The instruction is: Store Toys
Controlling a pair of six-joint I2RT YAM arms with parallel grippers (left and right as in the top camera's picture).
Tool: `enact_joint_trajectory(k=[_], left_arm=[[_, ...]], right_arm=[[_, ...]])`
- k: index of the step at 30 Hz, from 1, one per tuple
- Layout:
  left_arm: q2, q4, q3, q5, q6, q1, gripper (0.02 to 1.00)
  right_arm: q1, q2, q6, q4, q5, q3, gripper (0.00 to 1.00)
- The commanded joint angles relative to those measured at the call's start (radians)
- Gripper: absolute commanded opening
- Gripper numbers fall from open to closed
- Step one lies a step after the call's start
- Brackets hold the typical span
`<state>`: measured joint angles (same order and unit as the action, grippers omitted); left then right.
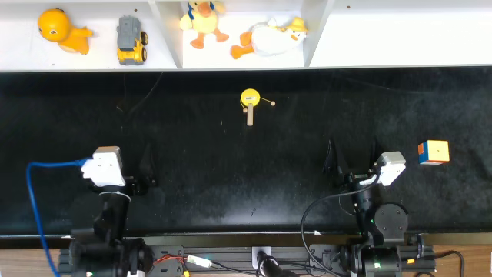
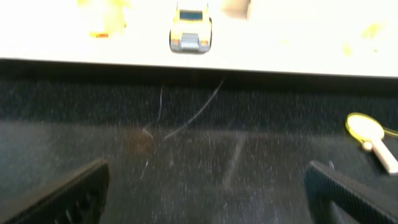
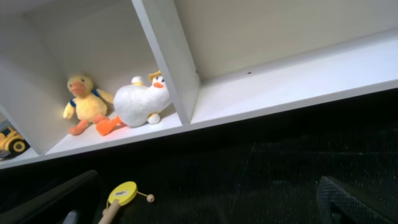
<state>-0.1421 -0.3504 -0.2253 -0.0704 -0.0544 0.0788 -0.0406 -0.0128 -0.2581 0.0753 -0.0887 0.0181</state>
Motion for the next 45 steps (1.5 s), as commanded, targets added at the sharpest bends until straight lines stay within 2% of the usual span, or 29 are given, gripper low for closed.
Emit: enact_joint_trajectory(k=[1, 6, 13, 17, 45], left_arm=[[0.097, 0.092, 0.106, 0.002, -0.035, 0.001, 0.998], [0.139, 0.134, 0.158, 0.006, -0.056, -0.015, 0.998], [0.139, 0.205, 0.188, 0.074, -0.051, -0.051, 0.998], [0.139, 0.270, 0.219, 0.074, -0.048, -0.051, 0.998], [0.139, 0.267, 0.217, 0.073, -0.048, -0.052, 0.998]], right_arm=[[-0.005, 0.008, -0.004, -0.005, 0.008, -0.013, 0.993], [-0.005, 0.008, -0.004, -0.005, 0.008, -0.013, 0.996], [-0.005, 0.008, -0.004, -0.005, 0.008, -0.013, 0.993], [-0.005, 0.008, -0.004, -0.005, 0.008, -0.013, 0.993], [-0.005, 0.008, -0.004, -0.005, 0.008, -0.013, 0.996]])
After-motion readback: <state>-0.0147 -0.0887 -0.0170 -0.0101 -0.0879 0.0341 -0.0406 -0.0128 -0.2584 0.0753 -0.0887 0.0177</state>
